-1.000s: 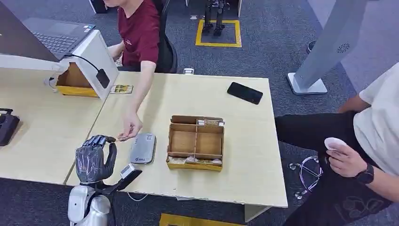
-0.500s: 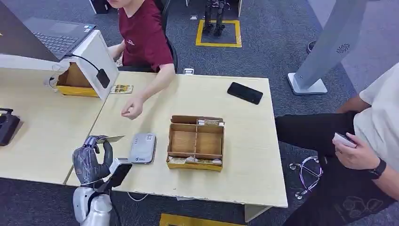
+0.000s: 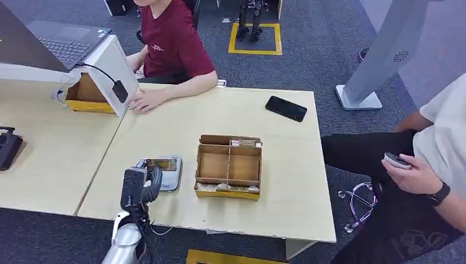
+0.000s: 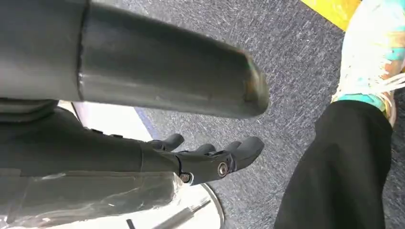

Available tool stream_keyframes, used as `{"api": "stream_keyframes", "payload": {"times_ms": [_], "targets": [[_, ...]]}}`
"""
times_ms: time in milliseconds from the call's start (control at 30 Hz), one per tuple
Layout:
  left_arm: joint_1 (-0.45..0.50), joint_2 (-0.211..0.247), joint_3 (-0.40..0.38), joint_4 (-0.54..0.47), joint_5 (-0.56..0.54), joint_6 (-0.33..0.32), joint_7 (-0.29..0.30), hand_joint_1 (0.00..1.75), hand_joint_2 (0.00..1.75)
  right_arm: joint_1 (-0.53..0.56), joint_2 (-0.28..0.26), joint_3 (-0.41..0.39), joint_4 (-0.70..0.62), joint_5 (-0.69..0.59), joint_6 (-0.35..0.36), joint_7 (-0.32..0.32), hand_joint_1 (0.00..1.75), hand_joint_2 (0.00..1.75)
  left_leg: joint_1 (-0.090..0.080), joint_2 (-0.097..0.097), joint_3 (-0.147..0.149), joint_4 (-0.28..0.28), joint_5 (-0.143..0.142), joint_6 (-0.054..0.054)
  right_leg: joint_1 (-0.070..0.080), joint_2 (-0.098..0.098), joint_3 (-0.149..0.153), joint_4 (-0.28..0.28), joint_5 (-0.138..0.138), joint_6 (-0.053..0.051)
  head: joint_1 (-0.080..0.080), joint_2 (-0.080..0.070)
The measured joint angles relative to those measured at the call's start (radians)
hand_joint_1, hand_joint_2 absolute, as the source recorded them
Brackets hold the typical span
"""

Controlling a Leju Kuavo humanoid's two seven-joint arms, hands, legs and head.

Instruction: Pass the card to the sensor for recognition and then transmit it.

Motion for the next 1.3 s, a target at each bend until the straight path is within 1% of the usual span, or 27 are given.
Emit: {"api": "stream_keyframes", "payload": {"times_ms": [67, 233, 367, 500, 600, 700, 800, 867, 1200, 1300], "targets": [[-0.004, 0.013, -0.022, 0.006, -0.006, 0.002, 0.018, 1.75, 1.75, 0.0, 0.0, -0.003, 0.0, 0.002, 0.0, 0.0, 0.0, 0.0, 0.0, 0.0, 0.0, 0.0, 0.0, 0.0, 0.0, 0.0, 0.0, 0.0, 0.0, 0.0, 0.0, 0.0], [-0.031, 0.031, -0.06, 0.06, -0.056, 0.05, 0.07, 1.75, 1.75, 0.0, 0.0, -0.01, 0.0, 0.013, 0.003, 0.007, 0.0, 0.0, 0.0, 0.0, 0.0, 0.0, 0.0, 0.0, 0.0, 0.0, 0.0, 0.0, 0.0, 0.0, 0.0, 0.0], [-0.059, 0.037, -0.061, 0.122, -0.066, 0.074, 0.085, 1.75, 1.75, -0.001, 0.001, -0.012, 0.0, 0.021, 0.008, 0.011, 0.0, 0.0, 0.0, 0.0, 0.0, 0.0, 0.0, 0.0, 0.0, 0.0, 0.0, 0.0, 0.0, 0.0, 0.0, 0.0], [-0.075, 0.043, -0.061, 0.16, -0.067, 0.087, 0.094, 1.75, 1.75, -0.001, 0.001, -0.013, 0.0, 0.023, 0.01, 0.011, 0.0, 0.0, 0.0, 0.0, 0.0, 0.0, 0.0, 0.0, 0.0, 0.0, 0.0, 0.0, 0.0, 0.0, 0.0, 0.0], [-0.097, 0.05, -0.061, 0.204, -0.082, 0.111, 0.106, 1.75, 1.75, -0.002, 0.002, -0.013, 0.0, 0.026, 0.014, 0.014, 0.0, 0.0, 0.0, 0.0, 0.0, 0.0, 0.0, 0.0, 0.0, 0.0, 0.0, 0.0, 0.0, 0.0, 0.0, 0.0], [-0.124, 0.06, -0.06, 0.256, -0.087, 0.119, 0.107, 1.75, 1.75, -0.004, 0.002, -0.013, 0.0, 0.037, 0.015, 0.018, 0.0, 0.0, 0.0, 0.0, 0.0, 0.0, 0.0, 0.0, 0.0, 0.0, 0.0, 0.0, 0.0, 0.0, 0.0, 0.0], [-0.133, 0.068, -0.056, 0.29, -0.076, 0.114, 0.092, 1.75, 1.75, -0.005, 0.002, -0.013, 0.0, 0.04, 0.015, 0.018, 0.0, 0.0, 0.0, 0.0, 0.0, 0.0, 0.0, 0.0, 0.0, 0.0, 0.001, 0.0, 0.0, 0.0, 0.0, 0.0], [-0.134, 0.07, -0.05, 0.3, -0.075, 0.11, 0.084, 1.75, 1.75, -0.006, 0.002, -0.014, 0.0, 0.042, 0.015, 0.018, 0.0, 0.0, 0.0, 0.0, 0.0, 0.0, 0.0, 0.0, 0.0, 0.0, 0.001, 0.0, 0.0, 0.0, 0.0, 0.0], [-0.137, 0.077, -0.037, 0.32, -0.086, 0.1, 0.085, 1.75, 1.75, -0.008, 0.002, -0.014, 0.0, 0.054, 0.015, 0.018, 0.0, 0.0, 0.0, 0.0, 0.0, 0.0, 0.0, 0.0, 0.0, 0.0, 0.001, 0.0, 0.0, 0.0, 0.0, 0.0], [-0.137, 0.077, -0.036, 0.323, -0.117, 0.103, 0.094, 1.75, 1.75, -0.008, 0.002, -0.014, 0.0, 0.057, 0.014, 0.018, 0.0, 0.0, 0.0, 0.0, 0.0, 0.0, 0.0, 0.0, 0.0, 0.0, 0.001, 0.0, 0.0, 0.0, 0.0, 0.0]]}}
